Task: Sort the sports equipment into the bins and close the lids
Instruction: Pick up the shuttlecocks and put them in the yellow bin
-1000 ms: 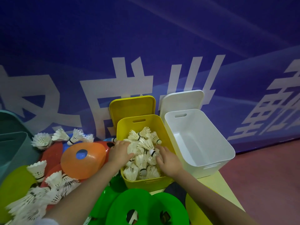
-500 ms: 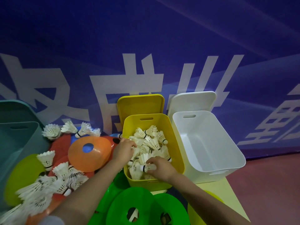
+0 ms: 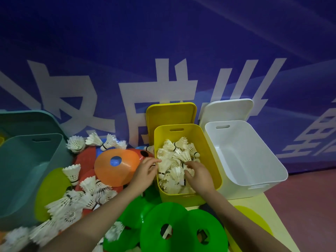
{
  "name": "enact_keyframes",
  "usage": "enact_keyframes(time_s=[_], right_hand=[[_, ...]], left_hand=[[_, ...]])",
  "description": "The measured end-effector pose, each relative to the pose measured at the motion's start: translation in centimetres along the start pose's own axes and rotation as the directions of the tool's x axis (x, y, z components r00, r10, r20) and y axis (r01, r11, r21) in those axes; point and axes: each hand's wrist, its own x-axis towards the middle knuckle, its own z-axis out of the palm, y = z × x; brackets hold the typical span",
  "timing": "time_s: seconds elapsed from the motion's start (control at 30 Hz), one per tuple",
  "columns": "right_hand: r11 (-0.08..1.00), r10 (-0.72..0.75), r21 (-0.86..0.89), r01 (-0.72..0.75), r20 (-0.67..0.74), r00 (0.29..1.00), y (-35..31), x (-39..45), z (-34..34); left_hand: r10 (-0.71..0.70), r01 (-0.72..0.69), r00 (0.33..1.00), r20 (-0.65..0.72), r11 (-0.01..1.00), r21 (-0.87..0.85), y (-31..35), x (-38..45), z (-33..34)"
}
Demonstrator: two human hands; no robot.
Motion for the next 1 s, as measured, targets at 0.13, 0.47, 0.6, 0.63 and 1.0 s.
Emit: enact_keyframes(time_s=[0.13,0.47,0.6,0.63,1.0], right_hand=[[0.989,-0.106,0.100,0.113,-0.074,0.992,-5.5,0.7,1.4],[0.954,-0.243,0.214,0.208,0.150,0.959,-16.6,-1.3,12.1],[0.964,-0.261,0.061,0.257,0.372,0.891,-18.0,-2.3,16.2],[0.957,-0.265,0.007,0.290,0.420,0.868,-18.3,-2.4,17.1],[0.824,-0.217,-0.331,0.459,0.563,0.797,-18.8,-3.4,21.6]], left_hand=[[-0.036,0.036,0.999,0.039,0.999,0.001,-1.7,-2.8,-5.2],[-0.094,0.099,0.995,-0.029,0.946,0.307,-10.6,-9.9,-16.9],[-0.094,0.011,0.985,0.146,0.874,0.487,-12.5,-11.6,-18.3],[-0.094,-0.022,0.976,0.195,0.854,0.520,-12.8,-11.7,-18.5],[-0.065,-0.401,0.843,0.535,0.588,0.703,-14.6,-9.7,-18.3]])
